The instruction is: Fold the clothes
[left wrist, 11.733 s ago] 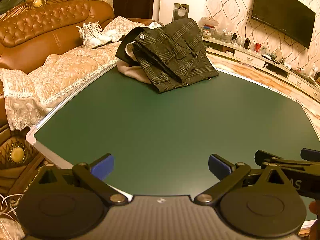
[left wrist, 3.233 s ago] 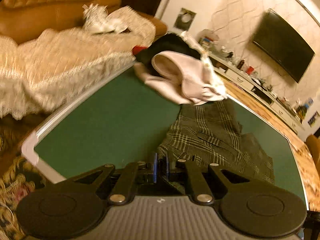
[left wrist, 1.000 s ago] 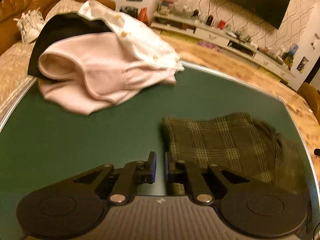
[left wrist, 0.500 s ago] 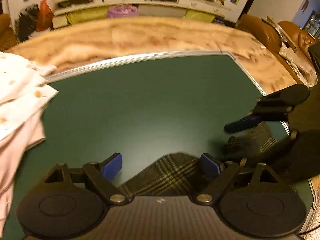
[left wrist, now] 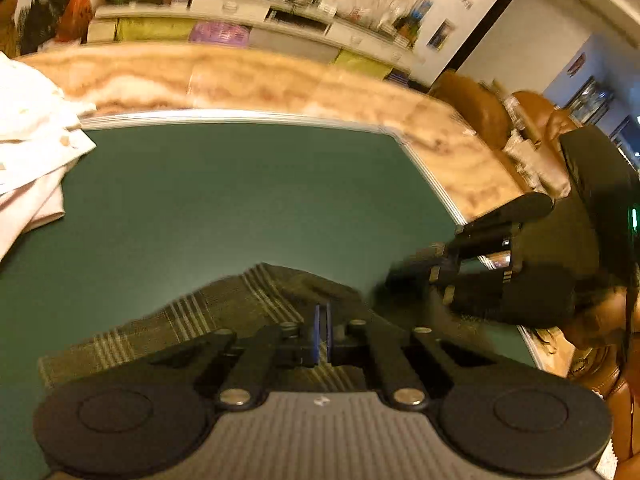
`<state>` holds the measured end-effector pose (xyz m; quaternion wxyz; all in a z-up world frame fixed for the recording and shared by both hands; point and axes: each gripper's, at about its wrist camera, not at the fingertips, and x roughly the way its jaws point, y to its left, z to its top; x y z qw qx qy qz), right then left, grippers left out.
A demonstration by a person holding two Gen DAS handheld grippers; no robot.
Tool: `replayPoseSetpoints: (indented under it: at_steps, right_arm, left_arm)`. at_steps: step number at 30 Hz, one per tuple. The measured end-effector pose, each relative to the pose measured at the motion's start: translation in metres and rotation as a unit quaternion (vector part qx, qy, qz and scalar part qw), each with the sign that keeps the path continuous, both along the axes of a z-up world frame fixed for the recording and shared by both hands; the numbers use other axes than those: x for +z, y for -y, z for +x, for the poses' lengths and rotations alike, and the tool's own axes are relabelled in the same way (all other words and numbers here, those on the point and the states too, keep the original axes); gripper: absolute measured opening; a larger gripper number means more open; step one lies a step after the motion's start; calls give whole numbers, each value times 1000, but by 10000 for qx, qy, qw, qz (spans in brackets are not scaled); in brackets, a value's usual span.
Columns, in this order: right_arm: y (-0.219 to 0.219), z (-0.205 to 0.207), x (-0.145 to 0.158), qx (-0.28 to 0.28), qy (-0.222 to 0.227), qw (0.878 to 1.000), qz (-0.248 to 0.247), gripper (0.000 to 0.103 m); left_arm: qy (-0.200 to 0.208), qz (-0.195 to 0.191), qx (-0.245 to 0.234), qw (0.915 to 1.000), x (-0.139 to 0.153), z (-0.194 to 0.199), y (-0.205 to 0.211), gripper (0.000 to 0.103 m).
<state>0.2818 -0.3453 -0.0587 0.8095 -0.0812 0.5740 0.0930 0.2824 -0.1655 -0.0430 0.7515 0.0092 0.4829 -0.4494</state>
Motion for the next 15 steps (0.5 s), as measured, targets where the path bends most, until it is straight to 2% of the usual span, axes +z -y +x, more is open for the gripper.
replayPoseSetpoints:
  at_steps: [2,4,6,7,9,10,11,13,15]
  right_arm:
    - [13,-22,21,-488,626,9964,311,1]
    - [30,-54,44,-1090,1348,9801,970,1]
    - [41,-81,50,-1549,1695,9622,1467,2]
    - [46,-82,45,-1587,1580,9622,1550,4]
    - [49,-69,24,-1535,1144,9698,1510,22]
    - [49,-62,13,-1518,957,9732,1435,41]
    - [47,-55,3,-1419,753,9781,1323,53]
    - [23,-43,-7,-825,491,9910,929,54]
    - [6,-37,1,-494,472,9957,619,58]
  left_arm:
    - [170,-139,-15,9998,4,-19,-11,3]
    - [207,-130,-42,9997,-1,-35,-18,4]
    - [-10,-101,-97,9999,-17,-43,-18,4]
    - [-134,-94,-154,9997,-25,-47,-16,4]
    - [-260,-100,-214,9994,-35,-55,-12,4]
    - [-278,-125,-252,9992,-36,-60,-11,4]
    - [-297,-146,-288,9990,-38,-64,-10,5]
    - [-335,-113,-338,9988,-45,-70,-6,6]
    - [-368,-39,-331,9988,-54,-74,-4,7]
